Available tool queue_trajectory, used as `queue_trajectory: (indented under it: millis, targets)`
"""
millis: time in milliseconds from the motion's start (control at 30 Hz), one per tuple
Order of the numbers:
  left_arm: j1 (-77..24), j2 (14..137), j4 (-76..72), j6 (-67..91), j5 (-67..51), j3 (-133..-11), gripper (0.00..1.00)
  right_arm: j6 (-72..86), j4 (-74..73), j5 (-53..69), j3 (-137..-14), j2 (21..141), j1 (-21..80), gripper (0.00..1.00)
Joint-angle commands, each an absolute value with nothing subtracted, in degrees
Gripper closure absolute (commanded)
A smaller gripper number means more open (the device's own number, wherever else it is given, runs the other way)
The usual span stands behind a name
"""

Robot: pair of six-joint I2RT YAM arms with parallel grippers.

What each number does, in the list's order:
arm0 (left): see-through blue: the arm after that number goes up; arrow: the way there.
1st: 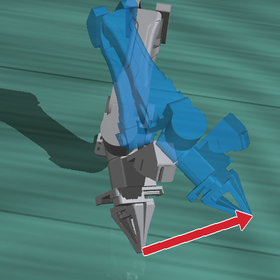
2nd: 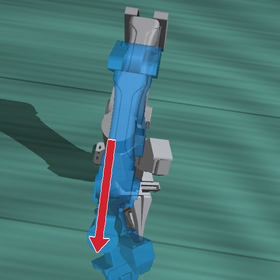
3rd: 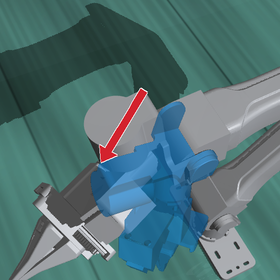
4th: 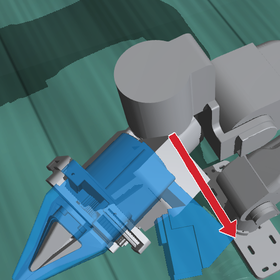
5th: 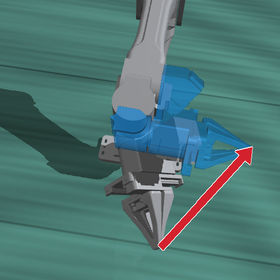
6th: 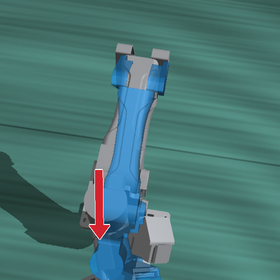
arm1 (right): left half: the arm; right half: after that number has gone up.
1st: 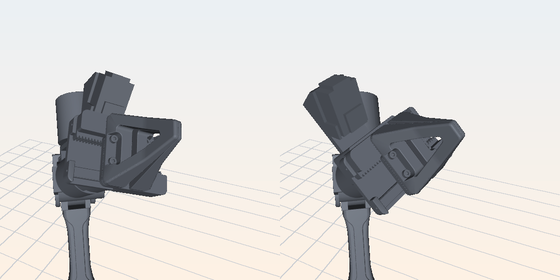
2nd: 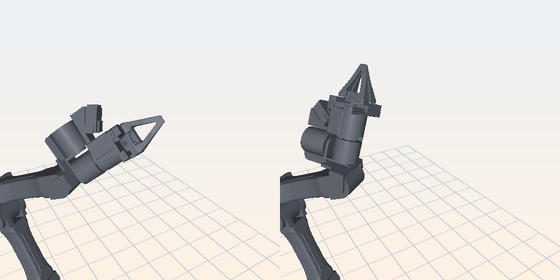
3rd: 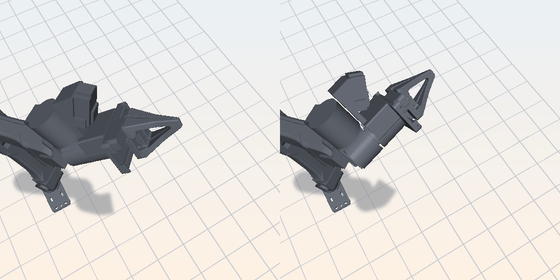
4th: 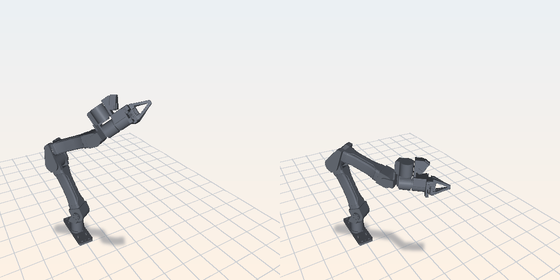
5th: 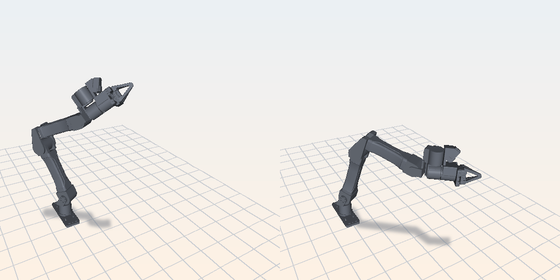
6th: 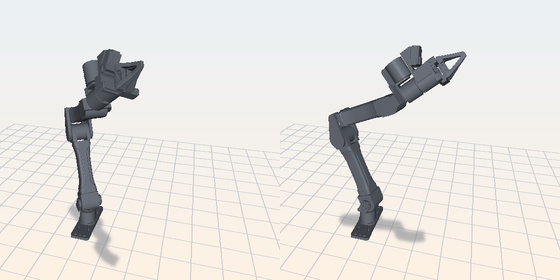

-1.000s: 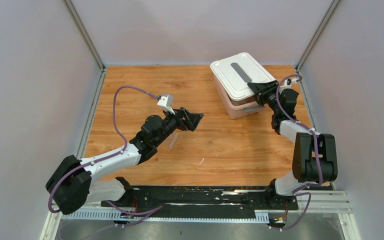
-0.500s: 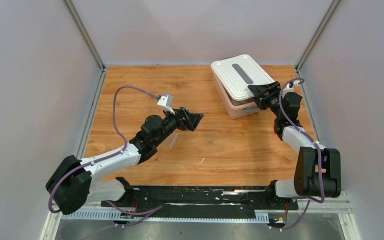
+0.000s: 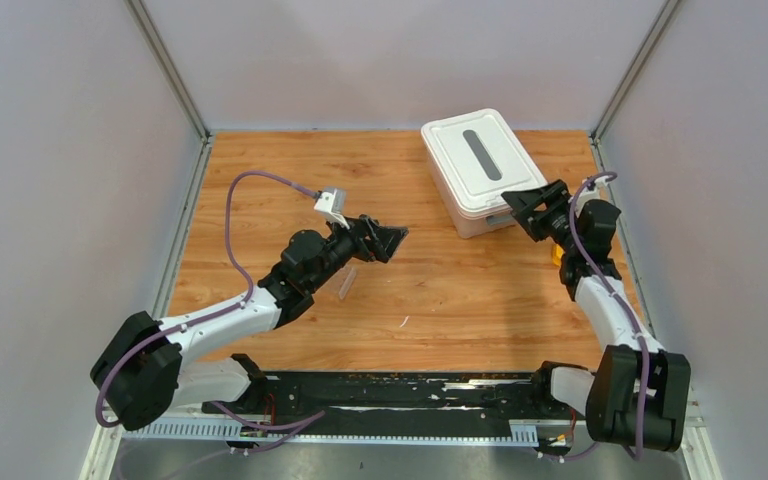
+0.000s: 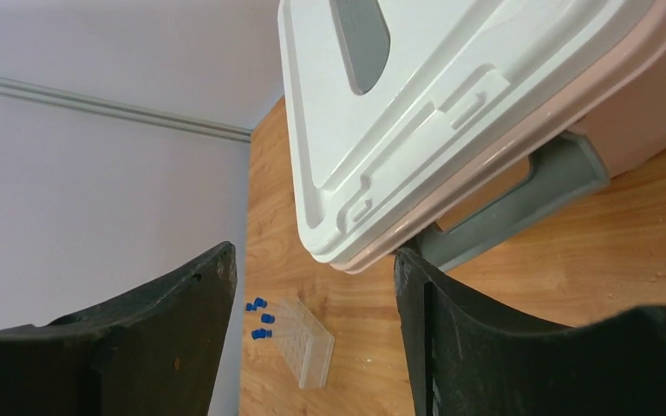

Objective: Organize the chemistry lab equipment
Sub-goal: Close the lid of the storage box.

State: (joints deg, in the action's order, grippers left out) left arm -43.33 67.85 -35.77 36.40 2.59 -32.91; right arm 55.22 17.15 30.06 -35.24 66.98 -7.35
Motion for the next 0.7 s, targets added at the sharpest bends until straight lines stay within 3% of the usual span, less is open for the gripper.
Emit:
queue_trajectory:
  millis: [0, 200, 367, 667]
  targets:
    - [-42.89, 67.01, -37.12, 37.02, 1.72, -34.3, 0.01, 49.95, 10.3, 32.82, -34.88, 61.4, -8.31, 0.33]
    - [-42.73, 72.27, -35.18, 38.65, 0.36, -38.48, 0.01, 31.58, 1.68, 41.44, -41.35, 58.8, -10.01, 0.32]
    - [-42.71, 80.03, -30.71, 42.9, -1.12, -46.92, 0.01, 9.56, -9.83, 43.92, -51.2, 62.54, -11.81, 0.24]
    - [-41.57, 95.23, -24.86, 46.88, -2.43, -61.71, 0.01, 6.43, -14.19, 40.69, -68.61, 84.09, -16.05, 0.16]
